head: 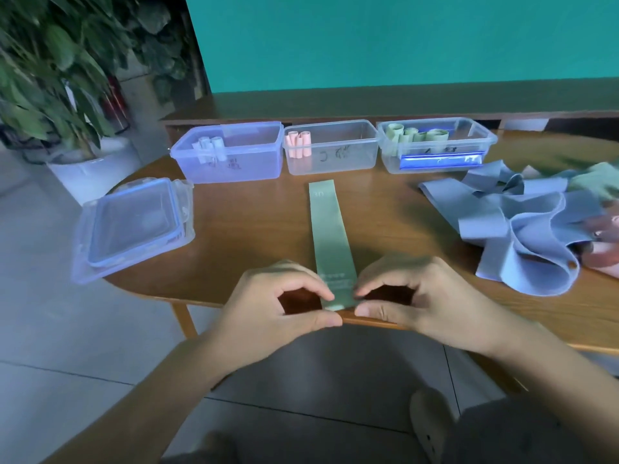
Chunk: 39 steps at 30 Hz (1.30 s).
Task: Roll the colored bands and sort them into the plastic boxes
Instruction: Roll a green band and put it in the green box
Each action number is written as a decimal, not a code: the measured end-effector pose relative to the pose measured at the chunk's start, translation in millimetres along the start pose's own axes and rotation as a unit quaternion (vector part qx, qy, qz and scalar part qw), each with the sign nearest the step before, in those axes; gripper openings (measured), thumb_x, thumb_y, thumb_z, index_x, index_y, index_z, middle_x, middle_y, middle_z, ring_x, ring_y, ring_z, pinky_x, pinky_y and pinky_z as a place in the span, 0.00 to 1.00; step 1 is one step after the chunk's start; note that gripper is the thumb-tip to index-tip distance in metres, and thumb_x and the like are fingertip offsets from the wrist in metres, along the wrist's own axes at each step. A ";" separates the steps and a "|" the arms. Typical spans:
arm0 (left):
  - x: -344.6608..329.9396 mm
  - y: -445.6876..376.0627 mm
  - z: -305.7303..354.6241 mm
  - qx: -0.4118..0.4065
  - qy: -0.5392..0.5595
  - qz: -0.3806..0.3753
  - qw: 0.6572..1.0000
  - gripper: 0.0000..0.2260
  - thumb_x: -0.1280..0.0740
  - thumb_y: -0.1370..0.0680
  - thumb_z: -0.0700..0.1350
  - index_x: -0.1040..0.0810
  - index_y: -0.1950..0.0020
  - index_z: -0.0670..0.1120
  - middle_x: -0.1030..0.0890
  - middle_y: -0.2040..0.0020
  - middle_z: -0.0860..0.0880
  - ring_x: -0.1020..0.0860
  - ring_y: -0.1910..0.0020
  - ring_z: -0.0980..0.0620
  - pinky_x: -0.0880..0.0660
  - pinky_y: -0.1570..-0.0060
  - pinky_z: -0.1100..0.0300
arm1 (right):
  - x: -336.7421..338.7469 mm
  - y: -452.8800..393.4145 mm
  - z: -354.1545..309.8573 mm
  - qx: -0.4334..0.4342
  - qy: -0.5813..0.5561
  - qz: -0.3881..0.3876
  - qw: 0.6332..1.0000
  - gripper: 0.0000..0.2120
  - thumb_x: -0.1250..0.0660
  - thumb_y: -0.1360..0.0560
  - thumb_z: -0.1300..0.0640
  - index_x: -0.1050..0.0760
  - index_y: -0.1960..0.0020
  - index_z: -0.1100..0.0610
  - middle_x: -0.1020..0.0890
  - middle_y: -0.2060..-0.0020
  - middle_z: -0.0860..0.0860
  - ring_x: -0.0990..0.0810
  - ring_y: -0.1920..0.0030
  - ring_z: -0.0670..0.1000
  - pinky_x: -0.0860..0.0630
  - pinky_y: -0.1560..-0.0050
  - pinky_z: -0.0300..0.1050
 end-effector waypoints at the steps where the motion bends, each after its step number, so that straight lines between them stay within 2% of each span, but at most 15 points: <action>1: -1.8 2.8 0.4 -0.012 -0.015 0.012 1.000 0.10 0.21 0.30 0.53 0.13 0.52 0.51 0.16 0.52 0.59 0.18 0.48 0.55 0.21 0.49 0.56 | -1.1 2.3 -0.5 0.012 0.014 -0.001 1.000 0.09 0.26 0.25 0.48 0.15 0.48 0.52 0.17 0.50 0.41 0.18 0.46 0.44 0.24 0.43 0.40; 4: -5.6 9.7 2.2 -0.044 -0.056 0.034 0.997 0.10 0.22 0.29 0.52 0.13 0.52 0.49 0.16 0.51 0.58 0.19 0.46 0.56 0.21 0.47 0.58 | -3.8 4.9 -1.6 0.027 0.057 0.007 0.998 0.09 0.27 0.24 0.46 0.15 0.48 0.50 0.18 0.48 0.41 0.19 0.45 0.43 0.24 0.42 0.41; 14: -5.6 12.5 7.0 -0.058 -0.079 0.047 0.994 0.09 0.25 0.26 0.53 0.13 0.52 0.48 0.15 0.52 0.57 0.19 0.47 0.59 0.21 0.48 0.60 | -2.1 3.9 -5.4 0.024 0.041 0.011 0.999 0.06 0.24 0.26 0.50 0.16 0.53 0.52 0.18 0.53 0.41 0.18 0.50 0.44 0.24 0.47 0.39; 22: -3.3 9.6 9.1 -0.036 -0.072 0.033 0.996 0.09 0.27 0.27 0.54 0.14 0.54 0.49 0.16 0.52 0.59 0.19 0.48 0.61 0.22 0.48 0.64 | -1.0 1.2 0.6 -0.017 -0.030 -0.009 0.999 0.06 0.22 0.27 0.52 0.16 0.56 0.53 0.16 0.54 0.45 0.17 0.50 0.50 0.22 0.49 0.48; 26: -3.5 10.8 6.7 -0.039 -0.076 0.034 0.996 0.08 0.24 0.27 0.51 0.14 0.53 0.49 0.16 0.52 0.58 0.19 0.47 0.60 0.21 0.48 0.61 | -1.5 1.7 -0.2 -0.016 -0.033 -0.014 0.999 0.05 0.22 0.27 0.53 0.16 0.53 0.52 0.16 0.54 0.45 0.17 0.50 0.51 0.22 0.48 0.50; 30: -7.8 13.2 4.5 -0.069 -0.121 0.022 0.990 0.10 0.23 0.26 0.50 0.14 0.46 0.51 0.17 0.48 0.58 0.21 0.45 0.59 0.20 0.49 0.56 | -3.1 3.5 -4.4 0.022 0.016 -0.012 1.000 0.05 0.24 0.25 0.52 0.15 0.51 0.51 0.18 0.52 0.42 0.18 0.49 0.48 0.23 0.48 0.46; 34: -12.1 16.2 4.9 -0.104 -0.139 0.041 0.984 0.10 0.23 0.26 0.49 0.14 0.46 0.48 0.17 0.48 0.55 0.21 0.44 0.56 0.21 0.48 0.55 | -3.9 6.3 -6.8 0.051 0.066 0.017 0.996 0.06 0.25 0.25 0.49 0.15 0.50 0.49 0.20 0.50 0.40 0.21 0.46 0.46 0.26 0.44 0.41; 39: -11.7 15.0 7.0 -0.108 -0.145 0.044 0.983 0.09 0.24 0.25 0.50 0.14 0.48 0.47 0.17 0.50 0.55 0.21 0.46 0.58 0.21 0.50 0.56 | -4.6 5.2 -7.7 0.041 0.058 0.005 0.997 0.08 0.25 0.26 0.47 0.16 0.49 0.49 0.19 0.50 0.40 0.19 0.46 0.46 0.23 0.45 0.45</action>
Point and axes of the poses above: each hand's wrist, its own y-axis away from the middle knuckle, its own x-axis out of the back of the hand, z = x × y, the point moved 5 cm from there along -y, towards the middle knuckle
